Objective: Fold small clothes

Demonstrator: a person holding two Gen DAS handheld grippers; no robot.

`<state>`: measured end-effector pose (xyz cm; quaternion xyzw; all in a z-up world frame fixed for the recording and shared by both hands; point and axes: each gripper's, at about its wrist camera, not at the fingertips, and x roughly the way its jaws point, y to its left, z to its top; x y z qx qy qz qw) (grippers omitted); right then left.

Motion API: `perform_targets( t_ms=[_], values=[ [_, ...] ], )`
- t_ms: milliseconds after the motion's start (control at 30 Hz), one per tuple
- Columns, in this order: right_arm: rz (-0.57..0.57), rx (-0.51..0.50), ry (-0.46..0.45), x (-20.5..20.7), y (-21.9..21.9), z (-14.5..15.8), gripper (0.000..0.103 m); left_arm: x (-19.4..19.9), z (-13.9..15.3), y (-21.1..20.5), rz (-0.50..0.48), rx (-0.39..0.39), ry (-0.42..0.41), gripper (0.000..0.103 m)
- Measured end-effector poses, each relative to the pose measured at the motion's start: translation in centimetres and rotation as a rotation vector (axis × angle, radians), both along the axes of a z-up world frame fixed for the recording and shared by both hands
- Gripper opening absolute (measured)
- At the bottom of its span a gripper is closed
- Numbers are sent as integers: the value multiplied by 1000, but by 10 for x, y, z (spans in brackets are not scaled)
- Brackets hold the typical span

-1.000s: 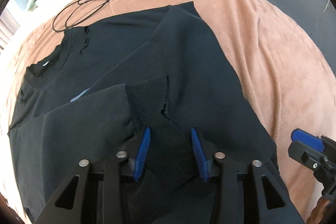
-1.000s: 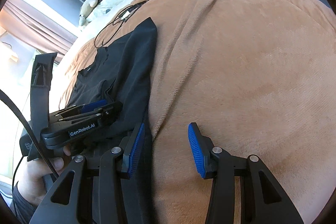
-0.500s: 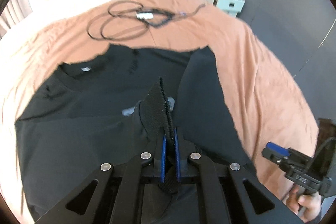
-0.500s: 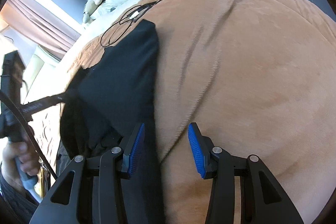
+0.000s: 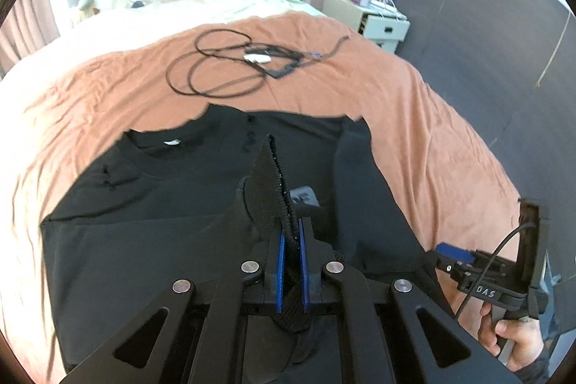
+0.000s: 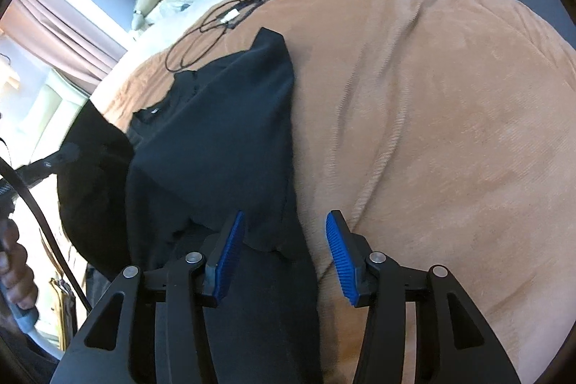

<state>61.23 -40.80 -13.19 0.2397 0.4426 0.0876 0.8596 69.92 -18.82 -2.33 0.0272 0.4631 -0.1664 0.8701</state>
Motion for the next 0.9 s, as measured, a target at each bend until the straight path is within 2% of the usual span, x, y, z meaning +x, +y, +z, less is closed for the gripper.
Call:
perform_targets(
  t_ms=[300, 333, 400, 433, 567, 700, 900],
  values=[
    [42, -57, 31, 17, 26, -4, 44, 1, 53, 64, 61, -97, -113, 7],
    [50, -71, 35, 19, 30, -5, 29, -1, 58, 69, 58, -104, -129, 7],
    [54, -115, 46, 21, 34, -6, 10, -6, 68, 81, 57, -116, -161, 7],
    [43, -119, 51, 21, 33, -7, 6, -8, 71, 86, 62, -122, -172, 7],
    [-8, -120, 54, 16, 27, -5, 4, -12, 78, 117, 106, -150, -211, 7],
    [-37, -122, 82, 13, 25, -10, 4, -13, 60, 156, 169, -144, -202, 7],
    [-32, -121, 87, 14, 27, -8, 4, -9, -7, 215, 284, -120, -85, 7]
  ],
)
